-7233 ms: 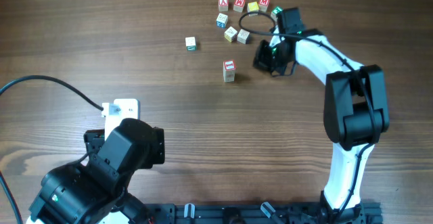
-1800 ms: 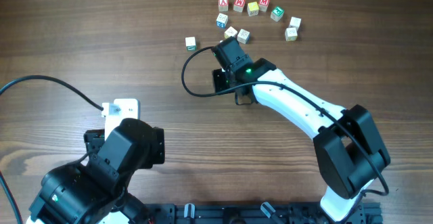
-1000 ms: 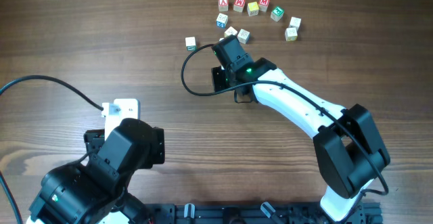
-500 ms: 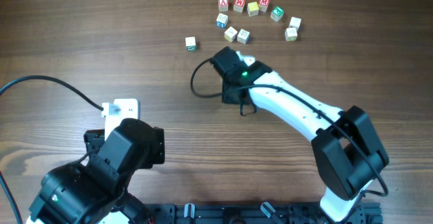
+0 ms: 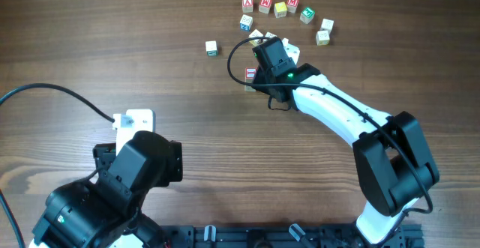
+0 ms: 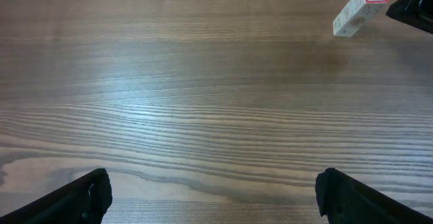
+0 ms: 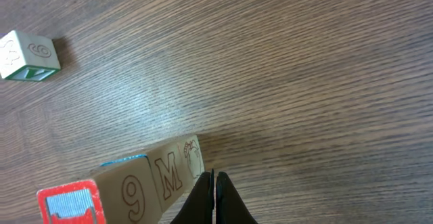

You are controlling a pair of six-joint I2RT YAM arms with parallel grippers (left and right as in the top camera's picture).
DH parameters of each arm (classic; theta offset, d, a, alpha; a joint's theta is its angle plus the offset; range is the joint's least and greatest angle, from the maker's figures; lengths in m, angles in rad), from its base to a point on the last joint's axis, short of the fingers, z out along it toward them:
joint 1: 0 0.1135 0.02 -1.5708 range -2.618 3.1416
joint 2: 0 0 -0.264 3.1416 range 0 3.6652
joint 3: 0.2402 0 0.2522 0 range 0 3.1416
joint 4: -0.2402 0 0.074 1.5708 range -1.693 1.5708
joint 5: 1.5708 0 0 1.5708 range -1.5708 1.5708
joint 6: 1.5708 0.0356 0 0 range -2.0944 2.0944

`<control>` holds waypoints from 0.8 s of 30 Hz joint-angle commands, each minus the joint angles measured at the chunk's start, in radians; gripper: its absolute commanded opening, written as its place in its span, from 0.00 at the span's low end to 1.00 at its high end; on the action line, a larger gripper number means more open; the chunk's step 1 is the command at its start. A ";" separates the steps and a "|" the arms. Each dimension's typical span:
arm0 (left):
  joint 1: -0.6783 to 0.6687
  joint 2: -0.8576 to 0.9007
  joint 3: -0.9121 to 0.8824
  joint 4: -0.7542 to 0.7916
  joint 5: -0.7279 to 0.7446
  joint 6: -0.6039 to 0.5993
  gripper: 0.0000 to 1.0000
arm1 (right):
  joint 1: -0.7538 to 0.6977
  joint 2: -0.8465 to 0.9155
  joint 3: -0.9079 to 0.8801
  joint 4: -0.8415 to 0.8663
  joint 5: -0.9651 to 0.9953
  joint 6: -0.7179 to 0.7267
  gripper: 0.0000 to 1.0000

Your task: Form a tower

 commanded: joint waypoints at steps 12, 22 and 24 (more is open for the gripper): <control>0.002 -0.002 0.002 0.002 -0.002 0.008 1.00 | 0.000 -0.026 0.001 0.046 -0.085 -0.095 0.04; 0.002 -0.002 0.002 0.002 -0.002 0.008 1.00 | 0.000 -0.026 0.001 0.046 -0.096 -0.108 0.04; 0.002 -0.002 0.002 0.002 -0.002 0.008 1.00 | 0.000 -0.026 0.001 0.047 -0.100 -0.111 0.04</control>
